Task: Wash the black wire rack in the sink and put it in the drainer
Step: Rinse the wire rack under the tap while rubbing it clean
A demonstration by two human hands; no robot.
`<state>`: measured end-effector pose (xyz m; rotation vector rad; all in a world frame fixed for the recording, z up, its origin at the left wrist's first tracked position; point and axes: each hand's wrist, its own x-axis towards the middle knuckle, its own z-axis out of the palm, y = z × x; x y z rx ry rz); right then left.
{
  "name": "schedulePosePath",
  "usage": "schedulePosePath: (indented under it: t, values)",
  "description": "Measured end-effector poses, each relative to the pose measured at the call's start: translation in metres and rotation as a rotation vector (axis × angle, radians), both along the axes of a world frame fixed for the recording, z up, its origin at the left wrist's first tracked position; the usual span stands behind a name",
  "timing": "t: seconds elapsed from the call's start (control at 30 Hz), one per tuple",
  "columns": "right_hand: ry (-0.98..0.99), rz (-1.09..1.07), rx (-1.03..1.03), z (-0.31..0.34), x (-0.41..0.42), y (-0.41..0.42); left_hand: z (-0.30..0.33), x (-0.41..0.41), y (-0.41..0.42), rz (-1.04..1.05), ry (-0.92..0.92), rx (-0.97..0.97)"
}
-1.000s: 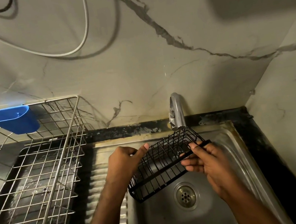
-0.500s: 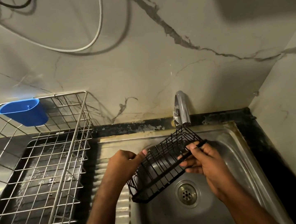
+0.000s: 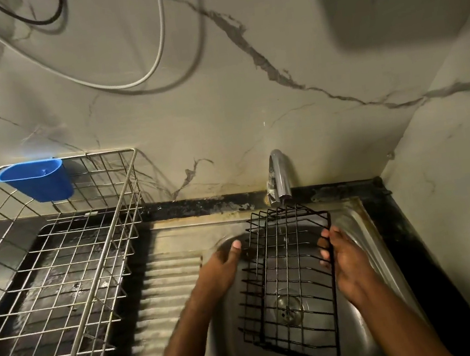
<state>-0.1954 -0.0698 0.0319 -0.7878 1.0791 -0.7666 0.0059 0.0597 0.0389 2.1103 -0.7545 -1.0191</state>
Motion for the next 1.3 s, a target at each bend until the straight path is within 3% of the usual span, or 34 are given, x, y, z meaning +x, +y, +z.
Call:
schedulePosePath:
  t: [0.1,0.2,0.37,0.53,0.6,0.73,0.87,0.93,1.1,1.2,1.3]
  values:
    - [-0.022,-0.026,0.070,-0.009,0.001,-0.005,-0.016,-0.010,0.004,0.041,0.482,0.007]
    - [0.054,-0.072,0.146,-0.023,0.003,-0.014,-0.020,-0.018,0.004,0.076,0.624,-0.076]
    - [0.177,-0.030,0.227,-0.036,0.008,-0.017,-0.022,-0.023,-0.004,0.071,0.440,-0.179]
    - [0.332,0.044,0.125,-0.041,0.016,-0.011,-0.017,-0.020,-0.012,0.044,0.295,-0.260]
    - [0.507,0.051,-0.113,-0.039,0.012,-0.007,-0.015,-0.019,-0.015,0.044,0.259,-0.274]
    - [0.739,0.076,-0.887,-0.010,0.006,-0.011,-0.012,-0.016,-0.020,0.043,0.196,-0.284]
    - [1.072,0.504,-1.172,0.010,0.013,-0.026,-0.012,-0.015,-0.024,-0.022,0.150,-0.275]
    - [1.223,0.659,-1.170,0.015,0.017,-0.027,-0.012,-0.015,-0.025,-0.039,0.139,-0.272]
    - [1.305,0.763,-1.065,0.017,0.024,-0.021,-0.014,-0.014,-0.027,-0.098,0.098,-0.251]
    - [1.248,0.750,-0.945,0.011,0.021,-0.019,-0.013,-0.014,-0.027,-0.150,-0.004,-0.271]
    - [1.064,0.670,-0.847,0.007,0.018,-0.017,-0.010,-0.014,-0.029,-0.234,-0.173,-0.285]
